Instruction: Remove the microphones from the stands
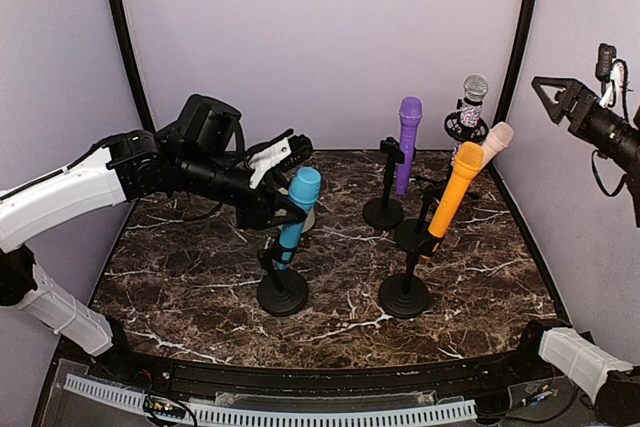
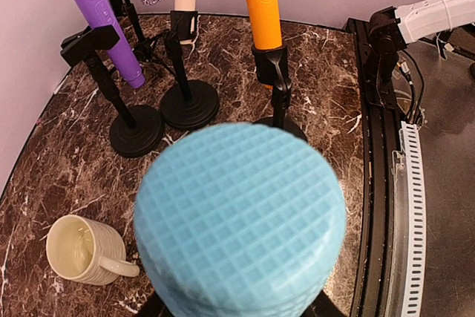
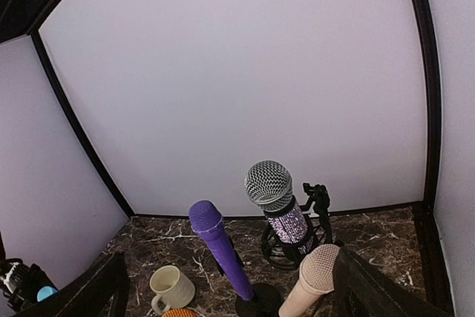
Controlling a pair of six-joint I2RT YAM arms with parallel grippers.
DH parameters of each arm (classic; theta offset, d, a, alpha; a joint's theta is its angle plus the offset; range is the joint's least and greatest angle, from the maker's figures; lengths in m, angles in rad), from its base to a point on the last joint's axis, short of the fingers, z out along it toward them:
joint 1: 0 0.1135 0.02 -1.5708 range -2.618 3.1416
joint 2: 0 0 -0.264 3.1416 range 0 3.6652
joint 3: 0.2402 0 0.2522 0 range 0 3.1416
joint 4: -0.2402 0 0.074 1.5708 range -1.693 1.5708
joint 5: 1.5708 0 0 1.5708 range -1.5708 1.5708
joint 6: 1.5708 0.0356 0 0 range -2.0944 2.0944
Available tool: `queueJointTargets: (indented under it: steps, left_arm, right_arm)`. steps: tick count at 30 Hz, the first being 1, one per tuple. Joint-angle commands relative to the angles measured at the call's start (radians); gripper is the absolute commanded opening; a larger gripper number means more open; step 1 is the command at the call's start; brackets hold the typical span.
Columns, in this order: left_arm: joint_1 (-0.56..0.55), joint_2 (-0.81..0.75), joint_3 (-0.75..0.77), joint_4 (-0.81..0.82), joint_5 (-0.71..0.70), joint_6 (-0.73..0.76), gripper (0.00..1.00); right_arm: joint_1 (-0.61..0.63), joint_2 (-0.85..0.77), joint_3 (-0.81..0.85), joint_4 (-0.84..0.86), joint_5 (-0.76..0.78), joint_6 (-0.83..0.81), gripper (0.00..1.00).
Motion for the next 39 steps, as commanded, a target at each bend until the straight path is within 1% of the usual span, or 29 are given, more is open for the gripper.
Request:
queueJointTargets:
  steps: [1,2,3,4,10,16,20,22,24,28,31,32,36,39]
  left_arm:
    - [-0.006,-0.013,0.005,0.097,0.013,-0.022,0.37]
    - [-0.007,-0.014,0.000,0.101,0.013,-0.026,0.42]
    - [-0.006,-0.016,-0.005,0.109,0.012,-0.034,0.45]
    - [-0.007,-0.018,-0.007,0.113,0.012,-0.038,0.51]
    - [-0.006,-0.037,-0.029,0.127,-0.004,-0.064,0.67]
    - [-0.006,-0.072,-0.050,0.142,-0.015,-0.091,0.78]
    - [-0.005,-0.113,-0.083,0.144,-0.032,-0.109,0.83]
    - [-0.002,-0.137,-0.112,0.147,-0.037,-0.120,0.83]
    - [0.007,-0.169,-0.155,0.153,-0.035,-0.140,0.84]
    - [0.081,-0.211,-0.227,0.190,0.076,-0.200,0.84]
    - [0.135,-0.236,-0.277,0.229,0.111,-0.222,0.84]
    - [0.143,-0.246,-0.302,0.249,0.107,-0.219,0.84]
    - [0.158,-0.255,-0.358,0.296,0.073,-0.191,0.84]
    - [0.167,-0.246,-0.372,0.335,0.071,-0.175,0.84]
  right_arm:
    - [0.036,0.014,0.011,0.048,-0.024,0.071,0.96]
    - [0.046,0.019,0.020,0.047,-0.016,0.072,0.96]
    - [0.056,0.026,0.029,0.040,-0.007,0.071,0.97]
    - [0.065,0.036,0.043,0.033,-0.004,0.071,0.97]
    - [0.104,0.097,0.122,0.000,0.026,0.048,0.97]
    - [0.126,0.140,0.184,0.015,0.012,0.060,0.97]
    - [0.148,0.187,0.254,-0.015,0.010,0.047,0.97]
    - [0.212,0.217,0.291,-0.045,0.029,0.035,0.97]
    - [0.270,0.244,0.325,-0.080,0.080,0.018,0.97]
    - [0.413,0.309,0.399,-0.135,0.189,0.019,0.96]
    - [0.567,0.365,0.453,-0.191,0.338,0.006,0.96]
    - [0.646,0.394,0.475,-0.212,0.399,0.000,0.95]
    - [0.859,0.492,0.567,-0.298,0.595,-0.001,0.95]
    - [0.996,0.569,0.625,-0.340,0.715,0.026,0.95]
